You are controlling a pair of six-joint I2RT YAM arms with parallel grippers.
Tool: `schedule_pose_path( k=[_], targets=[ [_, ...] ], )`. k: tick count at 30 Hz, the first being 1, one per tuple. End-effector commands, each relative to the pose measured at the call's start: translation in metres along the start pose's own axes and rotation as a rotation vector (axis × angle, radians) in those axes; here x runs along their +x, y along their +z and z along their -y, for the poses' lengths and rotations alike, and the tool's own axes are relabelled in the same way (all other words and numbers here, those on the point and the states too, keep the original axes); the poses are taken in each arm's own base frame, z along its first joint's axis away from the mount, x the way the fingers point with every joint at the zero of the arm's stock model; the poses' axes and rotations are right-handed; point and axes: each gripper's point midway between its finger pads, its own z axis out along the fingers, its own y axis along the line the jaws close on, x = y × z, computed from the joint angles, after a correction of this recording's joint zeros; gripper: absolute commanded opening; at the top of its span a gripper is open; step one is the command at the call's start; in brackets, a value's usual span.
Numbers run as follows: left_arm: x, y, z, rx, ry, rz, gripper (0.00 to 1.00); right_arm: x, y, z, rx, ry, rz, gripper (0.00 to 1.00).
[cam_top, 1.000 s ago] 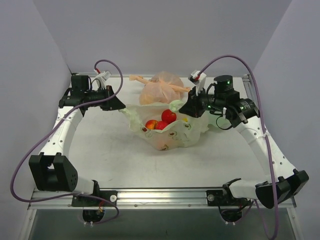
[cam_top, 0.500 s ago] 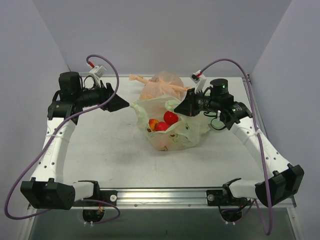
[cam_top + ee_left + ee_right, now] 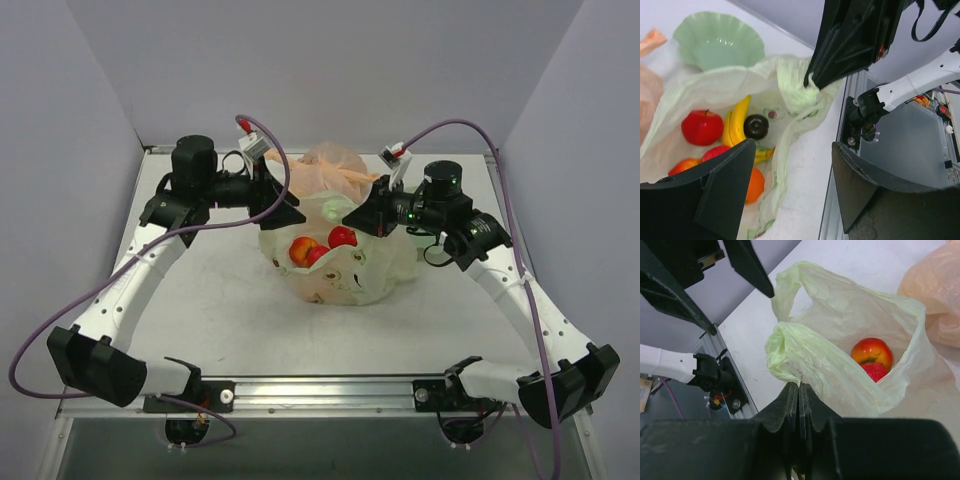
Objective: Place the fake fruits into the plastic bag and tie a complex knot
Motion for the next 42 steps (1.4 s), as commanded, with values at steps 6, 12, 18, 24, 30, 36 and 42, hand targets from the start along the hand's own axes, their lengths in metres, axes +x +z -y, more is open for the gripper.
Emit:
schedule_pose_path(
  k=[6,12,18,24,30,36,42],
  targets=[
    [-0.026,0.033,0.027,0.202,0.176,0.075,0.73,-0.003,-0.01,-0.028,-0.093,-0.168,0.038,0.0],
    [-0.01,0.04,0.034,0.247,0.272,0.035,0.75,0.002,-0.012,-0.028,-0.098,-0.202,0.02,0.0],
    [0.007,0.047,0.044,0.278,0.378,-0.005,0.76,0.011,-0.013,-0.03,-0.121,-0.239,0.0,0.0],
    [0.011,0.055,0.033,0.23,0.385,-0.024,0.74,0.014,-0.014,-0.032,-0.129,-0.276,-0.004,0.0],
    [0.016,0.061,0.027,0.205,0.41,-0.044,0.59,0.017,-0.014,-0.033,-0.134,-0.286,-0.012,0.0],
    [0.013,0.062,0.028,0.201,0.434,-0.039,0.09,0.022,-0.013,-0.029,-0.127,-0.303,-0.025,0.0],
    [0.013,0.056,0.031,0.184,0.434,-0.036,0.0,0.024,-0.036,-0.013,-0.035,-0.386,-0.087,0.58]
  ],
)
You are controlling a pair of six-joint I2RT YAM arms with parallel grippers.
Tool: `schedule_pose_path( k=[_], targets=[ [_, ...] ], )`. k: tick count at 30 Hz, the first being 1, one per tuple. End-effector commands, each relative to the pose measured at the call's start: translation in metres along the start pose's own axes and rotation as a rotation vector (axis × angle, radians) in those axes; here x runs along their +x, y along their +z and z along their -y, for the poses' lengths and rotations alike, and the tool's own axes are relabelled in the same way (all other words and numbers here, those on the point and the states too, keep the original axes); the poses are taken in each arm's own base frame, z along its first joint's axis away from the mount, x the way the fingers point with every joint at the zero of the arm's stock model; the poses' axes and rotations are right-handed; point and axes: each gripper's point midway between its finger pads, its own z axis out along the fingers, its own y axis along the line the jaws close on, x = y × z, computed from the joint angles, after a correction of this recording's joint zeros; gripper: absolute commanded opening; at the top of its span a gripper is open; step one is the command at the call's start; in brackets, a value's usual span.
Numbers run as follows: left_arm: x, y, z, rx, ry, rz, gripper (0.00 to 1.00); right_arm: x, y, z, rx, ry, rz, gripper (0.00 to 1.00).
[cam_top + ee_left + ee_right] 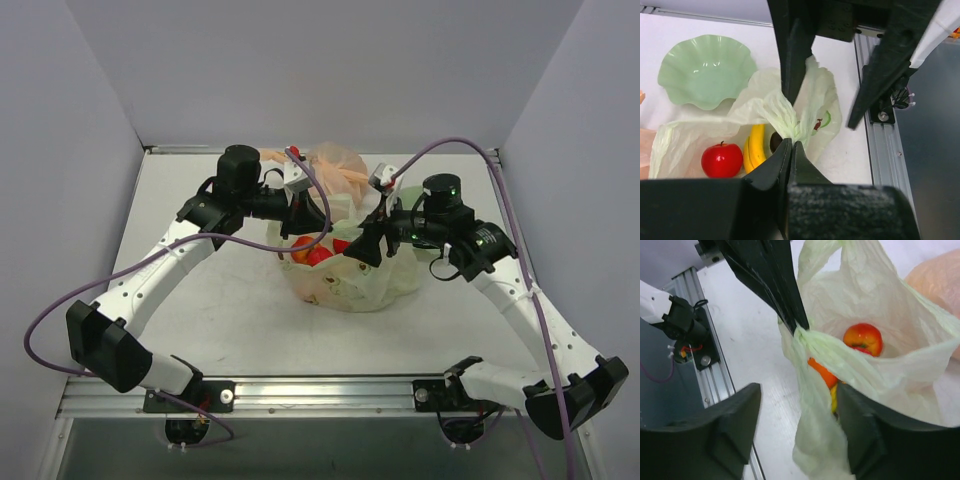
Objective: Place the fake fruits into the plastic bag and tie a complex knot
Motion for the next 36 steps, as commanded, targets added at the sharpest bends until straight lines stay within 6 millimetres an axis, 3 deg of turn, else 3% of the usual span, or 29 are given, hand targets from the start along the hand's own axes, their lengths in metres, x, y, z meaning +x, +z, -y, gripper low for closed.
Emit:
schedule_pose_path(
  k=[1,2,6,8,14,20,24,27,33,36],
  targets=[
    [-0.017,-0.009,0.009,-0.01,0.059,0.021,0.0,-0.007,-0.029,0.002,0.059,-0.125,-0.017,0.66],
    [-0.018,-0.009,0.009,-0.011,0.059,0.021,0.0,-0.005,-0.037,0.007,0.084,-0.131,-0.028,0.79],
    [-0.023,-0.011,0.011,-0.013,0.07,0.023,0.0,-0.02,-0.057,0.001,0.106,-0.276,0.005,0.98],
    [-0.024,-0.012,0.012,-0.014,0.073,0.023,0.0,-0.023,-0.056,0.004,0.102,-0.337,0.004,1.0],
    [-0.031,-0.01,0.011,-0.004,0.096,0.03,0.0,-0.024,-0.028,0.008,-0.035,-0.435,-0.018,1.0],
    [-0.038,-0.01,0.013,0.019,0.12,0.035,0.0,-0.017,-0.003,0.012,-0.163,-0.528,-0.029,1.0],
    [-0.041,-0.01,0.016,0.021,0.138,0.038,0.0,-0.007,0.013,0.024,-0.188,-0.54,-0.06,1.0],
    [-0.044,-0.013,0.013,-0.004,0.159,0.039,0.0,0.0,0.016,0.03,-0.189,-0.512,-0.078,0.93],
    [-0.056,-0.018,0.006,-0.051,0.182,0.069,0.0,0.031,0.018,0.029,-0.22,-0.457,-0.122,0.69],
    [-0.062,-0.018,0.006,-0.051,0.186,0.086,0.0,0.039,0.023,0.028,-0.238,-0.429,-0.137,0.48]
  ],
)
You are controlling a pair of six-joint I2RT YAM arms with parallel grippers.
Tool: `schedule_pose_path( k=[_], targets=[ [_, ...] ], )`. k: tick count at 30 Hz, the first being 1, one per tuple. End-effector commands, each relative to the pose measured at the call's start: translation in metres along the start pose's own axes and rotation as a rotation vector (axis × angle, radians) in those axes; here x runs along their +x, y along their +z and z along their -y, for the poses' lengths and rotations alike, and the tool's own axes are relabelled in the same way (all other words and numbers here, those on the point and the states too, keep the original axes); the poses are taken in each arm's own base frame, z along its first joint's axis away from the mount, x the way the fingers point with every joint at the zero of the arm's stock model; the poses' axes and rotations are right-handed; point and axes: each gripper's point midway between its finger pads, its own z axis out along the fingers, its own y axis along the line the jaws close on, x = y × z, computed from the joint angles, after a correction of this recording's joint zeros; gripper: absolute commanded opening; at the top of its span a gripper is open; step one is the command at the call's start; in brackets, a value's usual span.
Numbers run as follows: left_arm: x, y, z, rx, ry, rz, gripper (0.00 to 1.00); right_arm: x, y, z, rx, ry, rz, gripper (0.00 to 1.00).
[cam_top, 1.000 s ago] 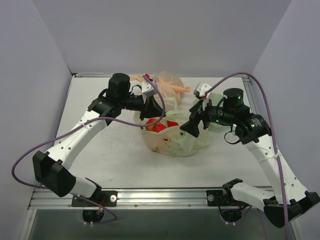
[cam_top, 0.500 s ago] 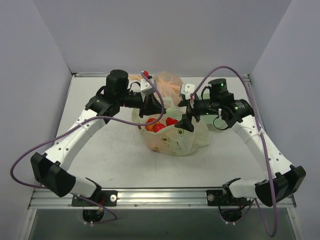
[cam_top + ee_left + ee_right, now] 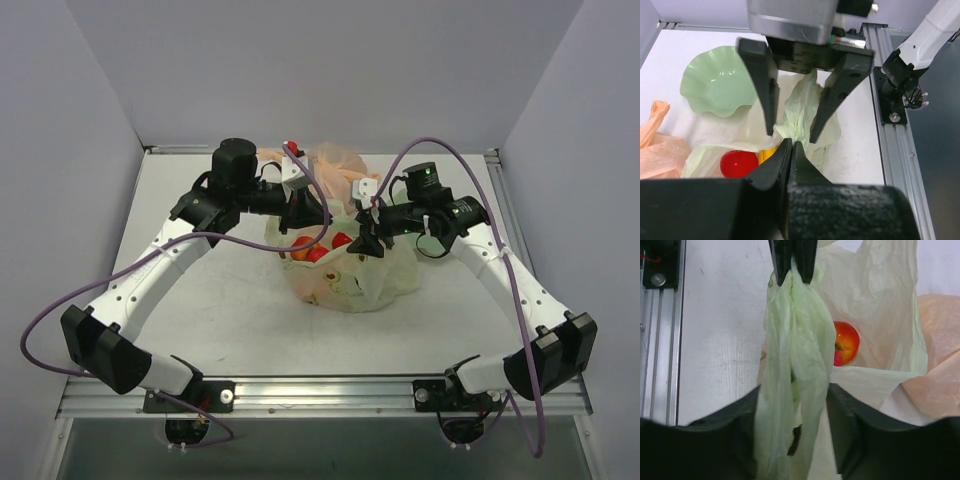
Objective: Place the fake fruits into the plastic bag and tie a complex knot
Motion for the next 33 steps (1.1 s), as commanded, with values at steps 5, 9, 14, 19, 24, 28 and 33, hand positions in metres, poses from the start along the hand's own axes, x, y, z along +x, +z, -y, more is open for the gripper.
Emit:
schedule_pose_path(
  k=[5,9,14,19,24,28,33],
  targets=[
    [-0.048,-0.012,-0.001,-0.054,0.101,0.106,0.0,0.021,0.016,0.003,-0.036,0.045,-0.027,0.14],
    [-0.051,-0.032,-0.021,-0.209,0.005,0.132,0.08,0.02,0.014,0.012,-0.002,0.034,-0.028,0.0],
    [-0.029,-0.109,-0.069,-0.448,-0.213,0.182,0.78,0.012,0.008,0.013,0.018,-0.005,-0.005,0.0],
    [0.017,-0.119,-0.073,-0.414,-0.216,0.018,0.97,0.01,0.007,0.012,0.018,-0.03,-0.001,0.0],
    [0.04,-0.112,-0.08,-0.369,-0.162,-0.026,0.97,0.011,0.008,0.014,0.019,-0.056,-0.008,0.0],
    [0.05,-0.108,-0.095,-0.369,-0.152,-0.047,0.97,0.012,0.009,0.014,0.021,-0.077,-0.017,0.0],
    [0.059,-0.096,-0.104,-0.332,-0.174,-0.032,0.98,0.016,0.009,0.011,0.014,-0.097,-0.027,0.0]
  ],
)
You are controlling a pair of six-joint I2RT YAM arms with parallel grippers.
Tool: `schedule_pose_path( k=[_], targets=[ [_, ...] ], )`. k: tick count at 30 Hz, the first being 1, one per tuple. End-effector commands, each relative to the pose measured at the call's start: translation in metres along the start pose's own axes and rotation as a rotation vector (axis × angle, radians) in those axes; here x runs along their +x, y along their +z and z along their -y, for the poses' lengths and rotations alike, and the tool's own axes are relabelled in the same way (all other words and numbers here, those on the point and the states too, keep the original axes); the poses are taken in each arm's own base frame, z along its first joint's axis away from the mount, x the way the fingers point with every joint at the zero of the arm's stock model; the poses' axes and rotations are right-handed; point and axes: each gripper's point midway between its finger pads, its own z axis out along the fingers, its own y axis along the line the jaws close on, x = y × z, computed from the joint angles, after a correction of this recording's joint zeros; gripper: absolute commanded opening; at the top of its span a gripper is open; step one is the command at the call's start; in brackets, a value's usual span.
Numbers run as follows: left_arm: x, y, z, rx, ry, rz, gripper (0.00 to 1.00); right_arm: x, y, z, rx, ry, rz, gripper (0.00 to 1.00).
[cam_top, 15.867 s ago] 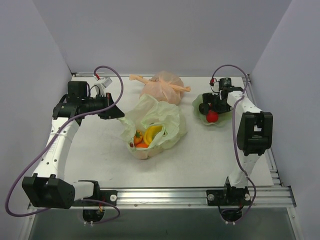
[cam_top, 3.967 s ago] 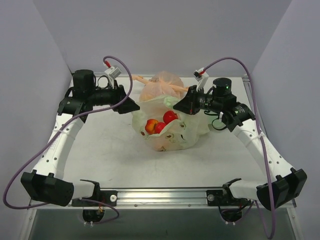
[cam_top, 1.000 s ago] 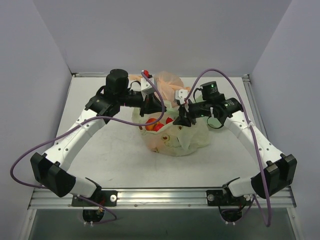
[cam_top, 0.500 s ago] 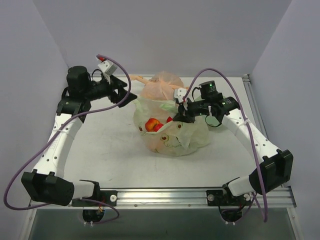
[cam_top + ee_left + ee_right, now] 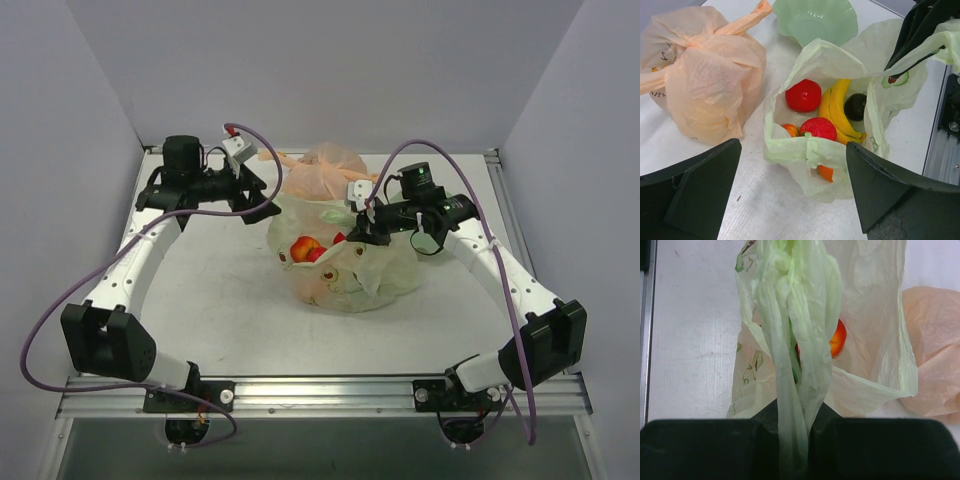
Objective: Place the fake fruits into the plastic bag and tie a complex knot
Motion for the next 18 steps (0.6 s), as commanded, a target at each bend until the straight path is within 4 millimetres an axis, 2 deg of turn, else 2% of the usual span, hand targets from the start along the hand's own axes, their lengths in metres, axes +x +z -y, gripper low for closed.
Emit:
schedule_pose_path(
  k=[1,5,6,8,10,11,13,14,16,17,18],
  targets=[
    [-0.008,0.009,0.004,0.055,0.058,0.033,0.97,-0.006,-0.005,-0.005,0.003,-0.057,0.012,0.0],
    [0.003,0.019,0.005,0.091,0.026,0.025,0.98,-0.006,-0.005,-0.006,-0.001,-0.065,0.012,0.0],
    [0.006,0.02,0.01,0.118,0.014,0.026,0.93,-0.004,-0.004,-0.005,0.001,-0.064,0.009,0.0],
    [0.01,0.024,0.013,0.145,-0.018,0.019,0.65,-0.003,-0.005,-0.004,0.005,-0.056,0.005,0.0],
    [0.011,0.023,0.015,0.152,-0.049,0.017,0.45,0.0,-0.005,-0.004,0.012,-0.048,-0.003,0.0],
    [0.008,0.02,0.016,0.145,-0.045,0.027,0.24,0.0,-0.007,-0.004,0.02,-0.043,-0.005,0.0],
    [0.002,0.016,0.014,0.113,-0.054,0.06,0.03,0.005,-0.009,-0.003,0.035,-0.018,-0.017,0.0],
    [-0.017,0.007,0.014,0.085,-0.004,0.12,0.0,0.005,-0.011,-0.003,0.046,-0.005,-0.018,0.0],
    [-0.028,-0.007,0.009,0.028,-0.017,0.168,0.0,0.005,-0.018,0.004,0.086,0.045,-0.013,0.0],
    [-0.042,-0.018,0.014,0.006,-0.006,0.201,0.0,0.005,-0.021,0.007,0.106,0.121,-0.007,0.0],
    [-0.048,-0.029,0.012,-0.021,0.005,0.219,0.0,0.005,-0.024,0.011,0.122,0.171,-0.004,0.0]
  ],
)
